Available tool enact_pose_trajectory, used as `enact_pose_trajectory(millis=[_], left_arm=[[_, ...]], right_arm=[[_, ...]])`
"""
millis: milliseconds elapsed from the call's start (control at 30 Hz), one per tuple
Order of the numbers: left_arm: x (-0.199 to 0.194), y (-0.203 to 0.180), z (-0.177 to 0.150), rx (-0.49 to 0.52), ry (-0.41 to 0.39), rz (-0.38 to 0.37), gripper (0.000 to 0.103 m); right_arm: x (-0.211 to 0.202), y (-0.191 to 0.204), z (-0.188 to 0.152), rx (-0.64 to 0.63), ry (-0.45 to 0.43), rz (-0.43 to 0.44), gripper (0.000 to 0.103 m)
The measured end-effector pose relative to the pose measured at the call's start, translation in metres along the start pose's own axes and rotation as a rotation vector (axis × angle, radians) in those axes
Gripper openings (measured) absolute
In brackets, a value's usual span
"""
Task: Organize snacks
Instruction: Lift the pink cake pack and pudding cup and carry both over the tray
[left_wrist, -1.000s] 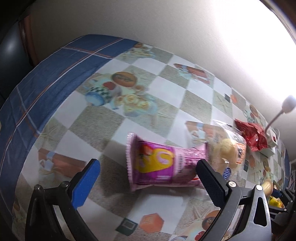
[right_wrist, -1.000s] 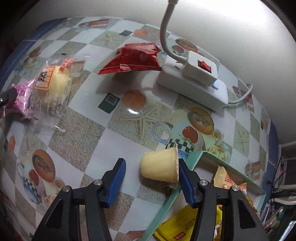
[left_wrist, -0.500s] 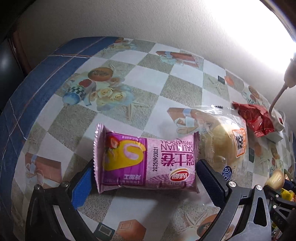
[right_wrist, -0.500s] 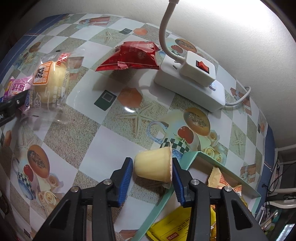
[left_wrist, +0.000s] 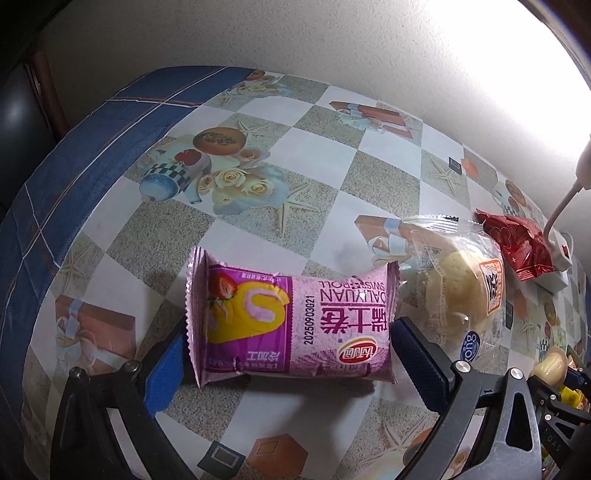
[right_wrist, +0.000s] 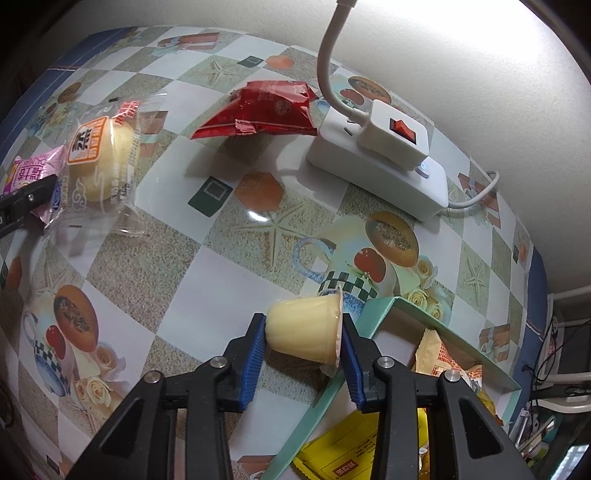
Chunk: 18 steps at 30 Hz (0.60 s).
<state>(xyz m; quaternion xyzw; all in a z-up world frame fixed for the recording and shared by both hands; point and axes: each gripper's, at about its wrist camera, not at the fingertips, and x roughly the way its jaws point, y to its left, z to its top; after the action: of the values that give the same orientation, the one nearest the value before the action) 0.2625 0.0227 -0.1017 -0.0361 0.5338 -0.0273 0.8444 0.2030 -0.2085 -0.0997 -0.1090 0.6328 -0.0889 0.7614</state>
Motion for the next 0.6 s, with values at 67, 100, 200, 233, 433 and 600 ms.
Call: enact_pose_trajectory(millis=[67, 100, 200, 233, 433, 600], left_arm=[[-0.003, 0.001, 0.000, -0.009, 0.000, -0.002, 0.096], [-0.004, 0.002, 0.000, -0.015, 0.001, -0.004, 0.095], [-0.006, 0.007, -0.001, -0.030, 0.009, -0.017, 0.092], [-0.007, 0.008, -0.001, -0.031, 0.009, -0.016, 0.091], [-0.013, 0.017, -0.003, -0.056, 0.020, -0.040, 0.087], [-0.019, 0.026, -0.005, -0.075, 0.031, -0.052, 0.085]], right_arm=[[-0.001, 0.001, -0.001, 0.001, -0.001, 0.001, 0.040], [-0.001, 0.002, -0.002, 0.001, 0.000, 0.002, 0.040], [-0.004, 0.006, -0.006, 0.000, 0.004, 0.004, 0.040], [-0.004, 0.007, -0.008, -0.003, 0.005, 0.003, 0.040], [-0.014, 0.011, -0.019, 0.046, -0.003, 0.048, 0.040], [-0.024, 0.016, -0.033, 0.096, -0.021, 0.112, 0.040]])
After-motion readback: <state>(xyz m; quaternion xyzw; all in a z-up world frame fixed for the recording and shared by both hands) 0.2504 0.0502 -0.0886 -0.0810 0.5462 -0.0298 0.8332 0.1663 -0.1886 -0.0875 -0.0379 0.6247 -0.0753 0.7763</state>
